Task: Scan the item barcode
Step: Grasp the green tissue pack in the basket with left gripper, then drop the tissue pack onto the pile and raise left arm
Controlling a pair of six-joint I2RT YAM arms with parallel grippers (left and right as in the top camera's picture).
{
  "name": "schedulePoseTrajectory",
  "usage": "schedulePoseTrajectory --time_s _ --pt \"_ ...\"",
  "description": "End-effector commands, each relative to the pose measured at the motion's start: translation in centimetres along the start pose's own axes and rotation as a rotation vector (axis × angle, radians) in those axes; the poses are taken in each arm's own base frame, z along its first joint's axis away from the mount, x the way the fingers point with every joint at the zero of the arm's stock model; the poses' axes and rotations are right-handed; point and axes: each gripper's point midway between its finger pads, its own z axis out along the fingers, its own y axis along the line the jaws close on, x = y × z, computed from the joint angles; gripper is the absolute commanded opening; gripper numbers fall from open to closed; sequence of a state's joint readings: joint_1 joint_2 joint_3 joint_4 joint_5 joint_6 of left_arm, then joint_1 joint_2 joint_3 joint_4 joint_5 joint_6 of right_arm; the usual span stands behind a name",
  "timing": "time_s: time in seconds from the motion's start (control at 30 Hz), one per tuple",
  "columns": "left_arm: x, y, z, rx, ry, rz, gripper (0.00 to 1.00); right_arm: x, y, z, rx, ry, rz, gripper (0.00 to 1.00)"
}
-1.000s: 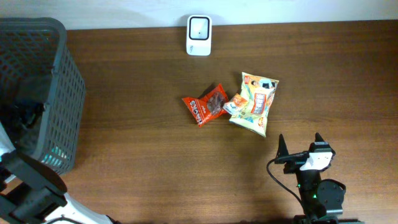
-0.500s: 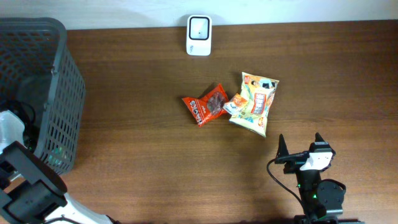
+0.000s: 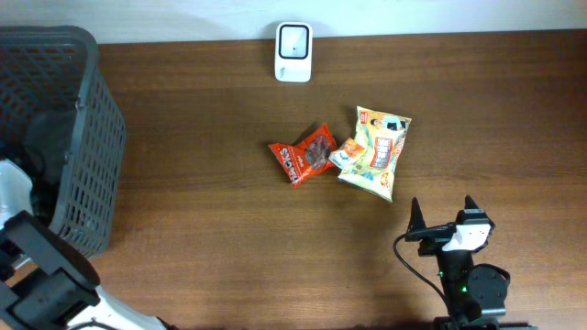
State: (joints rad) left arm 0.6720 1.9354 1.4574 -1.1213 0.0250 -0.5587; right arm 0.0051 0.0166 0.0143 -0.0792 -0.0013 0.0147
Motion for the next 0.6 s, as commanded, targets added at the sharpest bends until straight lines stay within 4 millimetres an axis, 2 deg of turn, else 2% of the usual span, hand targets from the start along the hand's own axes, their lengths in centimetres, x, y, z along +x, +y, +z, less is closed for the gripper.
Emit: schedulePoseTrajectory --time_s 0.0,0.03,0.1,0.13,0.17,0.2,0.23,0.27,0.3,0.37,0.43,0.5,0.57 --pt "-2.0 -5.1 -9.2 0.292 -0.15 0.184 0.0 0.4 -0.1 0.0 0.0 0.006 -0.002 0.98" --pt "-2.0 -6.6 -13.0 0.398 -0.21 0.223 0.0 0.3 -0.1 0.0 0.0 0.005 -0.002 0.98" --pt "-1.4 -8.3 -18.5 0.539 -0.302 0.306 0.0 0.4 -0.1 0.0 0.0 0.006 -0.002 0.98" --pt "-0.4 -9.2 -22.8 0.641 -0.376 0.37 0.0 0.3 -0.1 0.0 0.0 0.005 -0.002 0.98" --pt "0.8 -9.8 -25.6 0.712 -0.416 0.42 0.0 0.4 0.0 0.0 0.0 0.006 -0.002 0.98" --pt "3.6 -10.9 -29.2 0.831 -0.46 0.539 0.0 0.4 -0.1 0.0 0.0 0.006 -0.002 0.98" --pt "5.7 -11.6 -31.0 0.898 -0.477 0.625 0.0 0.4 0.0 0.0 0.0 0.006 -0.002 0.98" --pt "9.3 -12.5 -33.1 0.981 -0.488 0.753 0.0 0.4 -0.1 0.0 0.0 0.006 -0.002 0.99" --pt "11.3 -13.0 -33.9 1.007 -0.492 0.818 0.0 0.4 -0.1 0.0 0.0 0.006 -0.002 0.98" --pt "16.5 -14.6 -34.9 1.048 -0.485 0.985 0.0 0.3 0.0 0.0 0.0 0.005 -0.002 0.98" --pt "23.3 -16.9 -34.4 1.07 -0.449 1.234 0.0 0.4 0.0 0.0 0.0 0.006 -0.002 0.98" --pt "26.3 -18.6 -32.4 0.982 -0.458 1.34 0.0 0.3 -0.1 0.0 0.0 0.005 -0.002 0.99" --pt "28.3 -20.1 -30.4 0.895 -0.461 1.397 0.0 0.4 -0.1 0.0 0.0 0.006 -0.002 0.98"
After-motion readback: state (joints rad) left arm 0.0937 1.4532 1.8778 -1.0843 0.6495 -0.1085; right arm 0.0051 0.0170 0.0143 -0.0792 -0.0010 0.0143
